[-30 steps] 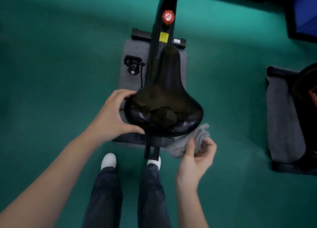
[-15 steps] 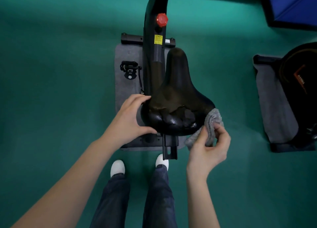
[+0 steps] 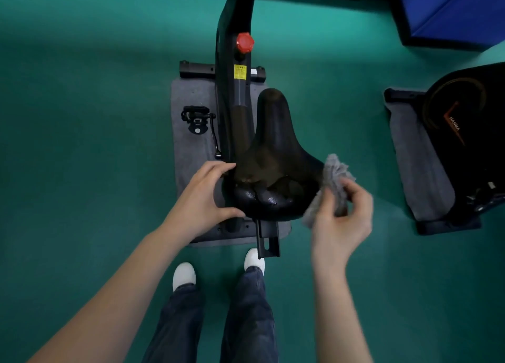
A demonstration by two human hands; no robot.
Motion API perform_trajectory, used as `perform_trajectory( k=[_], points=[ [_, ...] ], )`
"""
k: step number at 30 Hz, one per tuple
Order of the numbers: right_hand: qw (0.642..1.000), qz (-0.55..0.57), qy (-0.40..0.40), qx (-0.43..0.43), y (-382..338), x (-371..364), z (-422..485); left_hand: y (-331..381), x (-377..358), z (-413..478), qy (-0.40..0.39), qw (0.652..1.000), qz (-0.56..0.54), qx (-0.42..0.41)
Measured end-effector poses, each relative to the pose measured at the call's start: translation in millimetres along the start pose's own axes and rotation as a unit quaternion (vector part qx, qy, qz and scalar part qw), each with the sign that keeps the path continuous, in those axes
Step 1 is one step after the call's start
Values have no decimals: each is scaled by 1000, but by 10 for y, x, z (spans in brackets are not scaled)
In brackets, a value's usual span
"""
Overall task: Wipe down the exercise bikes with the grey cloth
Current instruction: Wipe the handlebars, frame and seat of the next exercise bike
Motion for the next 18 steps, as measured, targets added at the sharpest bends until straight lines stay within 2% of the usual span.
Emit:
perform_trajectory(
  k=[3, 6, 11, 18],
  points=[
    [995, -56, -70, -43, 206, -50, 373, -43, -27, -44, 8, 1000, -10, 28],
    [989, -75, -115, -46, 220, -138, 399, -73, -51, -82, 18, 998, -22, 50],
    [988, -69, -134, 39, -147, -268, 96, -99, -62, -122, 42, 996, -40, 67],
    [963, -31, -241, 118, -612, -719, -393, -111, -87, -172, 81, 991, -88, 68]
  ],
)
Point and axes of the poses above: each hand's wrist, its own z-axis towards the middle knuckle, its own x-axis out of the back of the hand, y = z × x, the point moved 6 cm from there along z, towards the middle knuckle, and after that the axes turned 4 degrees about -y, right-handed, at the moved point
